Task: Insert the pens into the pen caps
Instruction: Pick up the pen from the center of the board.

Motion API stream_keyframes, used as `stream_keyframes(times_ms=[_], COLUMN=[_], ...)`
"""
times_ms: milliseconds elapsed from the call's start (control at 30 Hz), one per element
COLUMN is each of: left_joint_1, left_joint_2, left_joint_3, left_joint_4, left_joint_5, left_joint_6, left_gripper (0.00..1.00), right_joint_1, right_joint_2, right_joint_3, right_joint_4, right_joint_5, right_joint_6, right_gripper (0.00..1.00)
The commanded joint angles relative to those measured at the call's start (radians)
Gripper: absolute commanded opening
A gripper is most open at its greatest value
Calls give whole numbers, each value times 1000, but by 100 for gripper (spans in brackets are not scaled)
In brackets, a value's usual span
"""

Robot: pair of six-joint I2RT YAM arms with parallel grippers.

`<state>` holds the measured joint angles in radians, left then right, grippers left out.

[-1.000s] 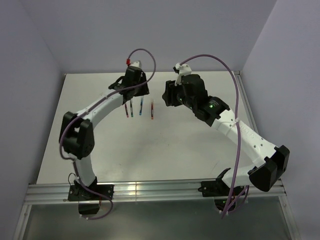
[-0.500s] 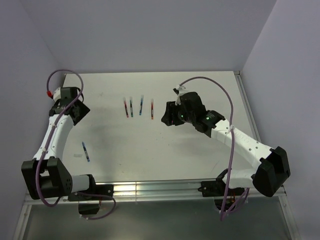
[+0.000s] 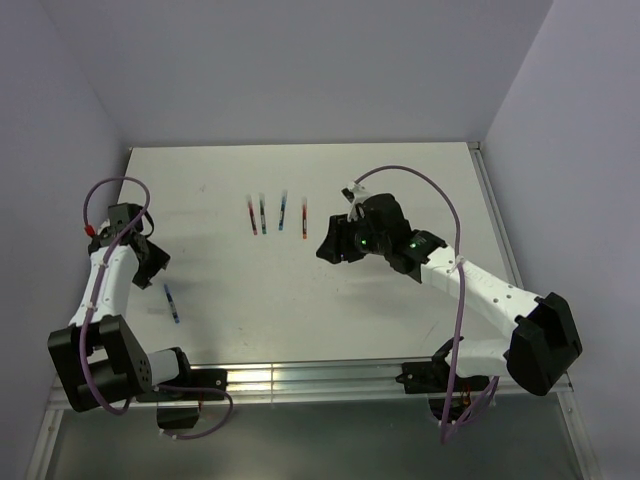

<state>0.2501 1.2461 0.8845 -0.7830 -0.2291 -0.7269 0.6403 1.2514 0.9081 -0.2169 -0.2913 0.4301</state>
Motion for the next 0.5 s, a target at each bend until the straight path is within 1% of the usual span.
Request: stream_keyframes(times_ms=[0,133,267,467], left_joint_1=[5,6,5,5], left_joint_2=[1,44,67,88], left_joint_3=[-7,-38,-88,-108], left_joint_4=[20,54,102,128], left_joint_5=[26,82,83,70], left_joint_6=[4,-51,-78,-92], left_gripper=[53,53,52,52], right_joint_1=[-10,-10,-10,-10], right_joint_2=[-32,-40,-56,-67], right_joint_3=[-15,-21,-32,-43], right_joint_4=[74,77,71,71], right_joint_5=[-31,-28,-3,-2], right_joint_6=[-1,-5,-13,-19], right_gripper=[57,57,58,58])
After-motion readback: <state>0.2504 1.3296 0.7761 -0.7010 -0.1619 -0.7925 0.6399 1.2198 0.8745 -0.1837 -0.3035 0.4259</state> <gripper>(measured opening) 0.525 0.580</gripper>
